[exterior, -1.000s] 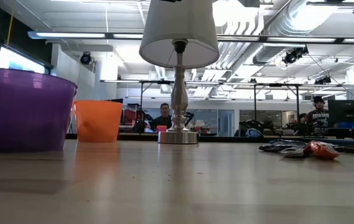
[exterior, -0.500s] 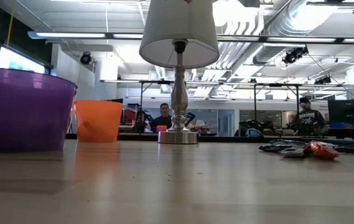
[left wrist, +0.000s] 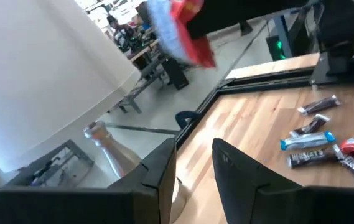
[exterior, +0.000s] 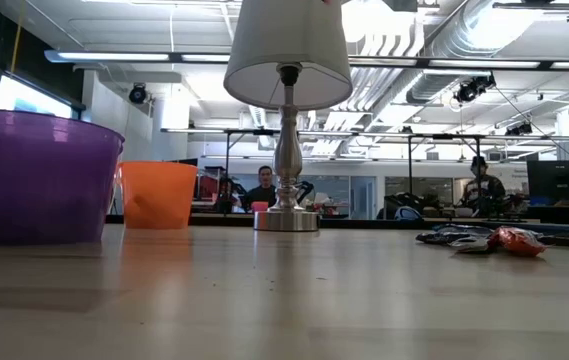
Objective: Sort candy
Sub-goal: Put the orange chocolate into the black bucket
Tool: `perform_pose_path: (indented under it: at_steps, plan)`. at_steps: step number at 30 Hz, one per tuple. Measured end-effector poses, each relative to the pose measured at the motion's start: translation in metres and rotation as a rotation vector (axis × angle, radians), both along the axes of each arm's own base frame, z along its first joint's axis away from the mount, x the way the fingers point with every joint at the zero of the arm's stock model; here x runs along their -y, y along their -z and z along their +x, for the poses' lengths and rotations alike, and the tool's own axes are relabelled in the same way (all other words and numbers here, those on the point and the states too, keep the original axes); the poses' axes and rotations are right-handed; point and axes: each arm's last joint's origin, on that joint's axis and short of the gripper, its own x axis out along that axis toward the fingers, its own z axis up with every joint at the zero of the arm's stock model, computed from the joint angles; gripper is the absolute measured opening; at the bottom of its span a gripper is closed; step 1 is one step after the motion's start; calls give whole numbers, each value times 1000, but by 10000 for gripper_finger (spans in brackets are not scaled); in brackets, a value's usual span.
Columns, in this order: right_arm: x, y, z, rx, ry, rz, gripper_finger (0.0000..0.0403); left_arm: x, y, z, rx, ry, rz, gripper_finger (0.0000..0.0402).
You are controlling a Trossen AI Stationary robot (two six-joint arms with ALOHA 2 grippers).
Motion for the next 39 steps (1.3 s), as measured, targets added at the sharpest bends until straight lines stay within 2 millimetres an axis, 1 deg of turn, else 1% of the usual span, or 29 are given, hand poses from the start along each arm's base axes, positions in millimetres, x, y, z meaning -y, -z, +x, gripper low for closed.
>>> perform_pose_path:
  at_steps: [4,6,8,10,13,15,21,25,28,39]
  plan:
    - [20,9,-32,126,7,99,4,-1,0,-10,40,2,-27,94]
    - [27,13,-44,233,-25,140,4,-3,2,-12,57,2,-40,94]
    - [30,16,-51,345,-82,168,4,-7,1,-10,87,3,-60,94]
    - [31,22,-54,410,-137,171,4,-12,0,-5,97,52,-81,94]
    - [29,31,-49,413,-176,167,4,-20,-4,4,124,197,-135,94]
    - [27,37,-43,395,-183,171,4,-25,-7,8,144,252,-148,94]
    - [15,39,-27,361,-213,148,4,-37,-12,14,177,305,-143,94]
    - [8,35,-22,360,-282,129,4,-44,-14,17,193,327,-151,94]
    - [4,34,-21,359,-317,128,4,-47,-13,19,190,356,-155,94]
    - [3,37,-20,324,-326,154,4,-48,-13,20,159,406,-130,100]
